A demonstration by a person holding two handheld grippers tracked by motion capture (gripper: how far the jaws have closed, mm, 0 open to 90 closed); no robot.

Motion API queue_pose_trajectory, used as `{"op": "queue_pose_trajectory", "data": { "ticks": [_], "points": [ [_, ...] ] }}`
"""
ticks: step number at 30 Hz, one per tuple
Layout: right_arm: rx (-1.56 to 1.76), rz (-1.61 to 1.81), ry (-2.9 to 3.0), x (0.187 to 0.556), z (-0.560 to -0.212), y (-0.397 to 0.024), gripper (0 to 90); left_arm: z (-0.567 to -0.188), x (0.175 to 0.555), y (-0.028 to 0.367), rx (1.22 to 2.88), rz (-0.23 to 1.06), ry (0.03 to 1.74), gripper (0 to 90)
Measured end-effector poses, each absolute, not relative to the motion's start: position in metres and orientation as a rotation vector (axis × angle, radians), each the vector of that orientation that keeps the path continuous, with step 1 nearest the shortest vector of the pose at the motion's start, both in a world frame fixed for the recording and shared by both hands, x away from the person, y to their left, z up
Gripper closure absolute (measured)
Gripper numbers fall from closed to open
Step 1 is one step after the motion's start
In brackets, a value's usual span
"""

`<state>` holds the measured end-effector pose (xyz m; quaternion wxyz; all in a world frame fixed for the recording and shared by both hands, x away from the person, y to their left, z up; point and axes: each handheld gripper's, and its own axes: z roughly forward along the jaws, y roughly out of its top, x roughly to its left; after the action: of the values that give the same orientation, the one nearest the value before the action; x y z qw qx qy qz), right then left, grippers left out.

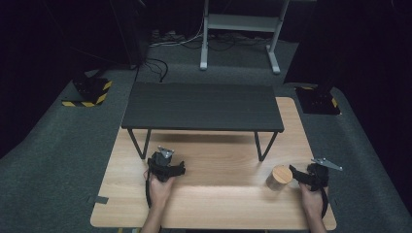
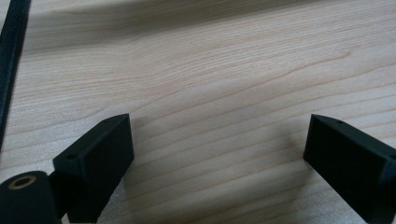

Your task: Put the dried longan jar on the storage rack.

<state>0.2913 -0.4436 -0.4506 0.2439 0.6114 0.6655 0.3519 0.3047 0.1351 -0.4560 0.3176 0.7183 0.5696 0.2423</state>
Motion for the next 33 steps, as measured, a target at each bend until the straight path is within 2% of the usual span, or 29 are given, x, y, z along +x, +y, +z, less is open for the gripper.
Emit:
{"op": "queue_pose_trajectory", "data": {
  "ticks": [10,22,33],
  "points": [
    [1.677,0.967,1.815,0.291,-0.451,-0.445,12.9,-0.456,0.304,0.137,1.877,0.631,1.502,8.8],
    [1.66,0.945,1.84,0.291,-0.449,-0.447,4.5,-0.457,0.304,0.14,1.866,0.619,1.5,8.8],
    [1.591,0.946,1.844,0.267,-0.445,-0.453,4.8,-0.458,0.303,0.143,1.848,0.606,1.501,8.8]
  ]
}}
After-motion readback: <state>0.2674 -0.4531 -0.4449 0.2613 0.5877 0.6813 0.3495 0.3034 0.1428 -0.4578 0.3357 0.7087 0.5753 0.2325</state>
